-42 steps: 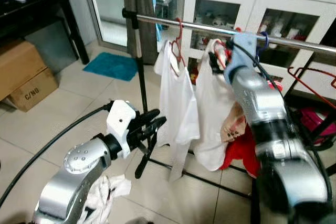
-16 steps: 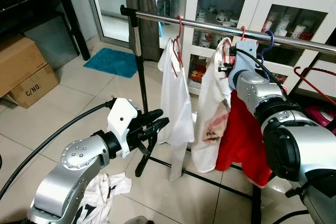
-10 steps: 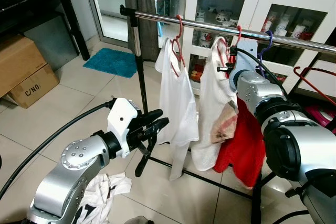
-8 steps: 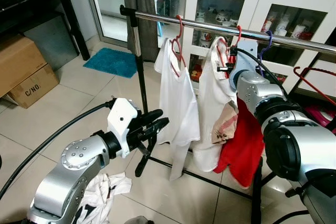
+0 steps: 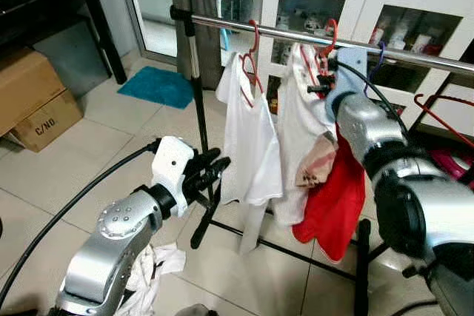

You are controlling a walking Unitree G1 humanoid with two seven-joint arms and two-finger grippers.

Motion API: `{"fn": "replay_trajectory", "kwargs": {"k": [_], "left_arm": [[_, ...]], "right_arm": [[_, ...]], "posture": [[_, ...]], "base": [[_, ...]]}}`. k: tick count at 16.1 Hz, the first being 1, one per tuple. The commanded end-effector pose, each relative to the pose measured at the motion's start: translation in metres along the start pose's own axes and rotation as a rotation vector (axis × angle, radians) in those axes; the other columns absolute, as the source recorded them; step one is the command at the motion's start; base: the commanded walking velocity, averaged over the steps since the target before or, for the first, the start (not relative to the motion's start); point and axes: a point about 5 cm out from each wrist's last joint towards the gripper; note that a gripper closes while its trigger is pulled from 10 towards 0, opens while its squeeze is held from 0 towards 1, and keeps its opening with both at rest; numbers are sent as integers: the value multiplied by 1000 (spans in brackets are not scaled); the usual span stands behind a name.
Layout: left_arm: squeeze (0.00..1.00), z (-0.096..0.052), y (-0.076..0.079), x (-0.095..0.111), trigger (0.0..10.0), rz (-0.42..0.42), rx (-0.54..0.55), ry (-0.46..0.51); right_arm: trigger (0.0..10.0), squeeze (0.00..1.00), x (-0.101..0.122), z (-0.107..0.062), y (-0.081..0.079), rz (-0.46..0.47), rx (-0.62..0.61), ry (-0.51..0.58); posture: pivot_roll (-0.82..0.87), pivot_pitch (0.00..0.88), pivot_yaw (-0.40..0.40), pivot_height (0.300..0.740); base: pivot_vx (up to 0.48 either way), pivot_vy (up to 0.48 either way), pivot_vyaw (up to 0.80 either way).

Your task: Hang hanger

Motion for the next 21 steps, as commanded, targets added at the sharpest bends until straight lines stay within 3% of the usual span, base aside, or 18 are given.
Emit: {"fn": "replay_trajectory", "kwargs": {"k": [1,3,6,8,12,17,21], "left_arm": [[0,0,-1,-1,10000,4,17,7],[0,3,2,-3,10000,-11,27,13],[0,6,4,-7,10000,-26,33,14],[0,6,7,-10,10000,-29,34,6],[0,3,7,-15,10000,-30,42,-10],[0,1,7,-16,10000,-26,48,-15],[0,2,7,-16,10000,-24,45,-17]], "right_arm": [[0,0,20,-1,7,-14,1,116],[0,0,7,-7,6,-93,70,157],[0,0,-12,-13,2,-132,119,138],[0,0,-29,-23,-3,-117,133,139],[0,0,-41,-46,-14,-73,121,168],[0,0,-66,-81,-28,-47,123,107],[0,0,-71,-97,-31,-54,135,73]], "posture": [[15,0,31,740],[2,0,41,740],[-9,0,42,740],[-9,0,39,740],[-3,0,30,740],[-2,0,30,740],[-6,0,34,740]], "base": [[0,0,0],[0,0,0],[0,0,0],[0,0,0],[-70,0,0],[-290,0,0],[-273,0,0]]}}
Point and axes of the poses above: a point about 5 cm out from each wrist's last joint towards the gripper, its own z axis pointing out of the wrist towards the gripper, its own x axis along the axis of the wrist's last joint, y = z × x, and after that the axes turned 4 degrees about -z, right-handed
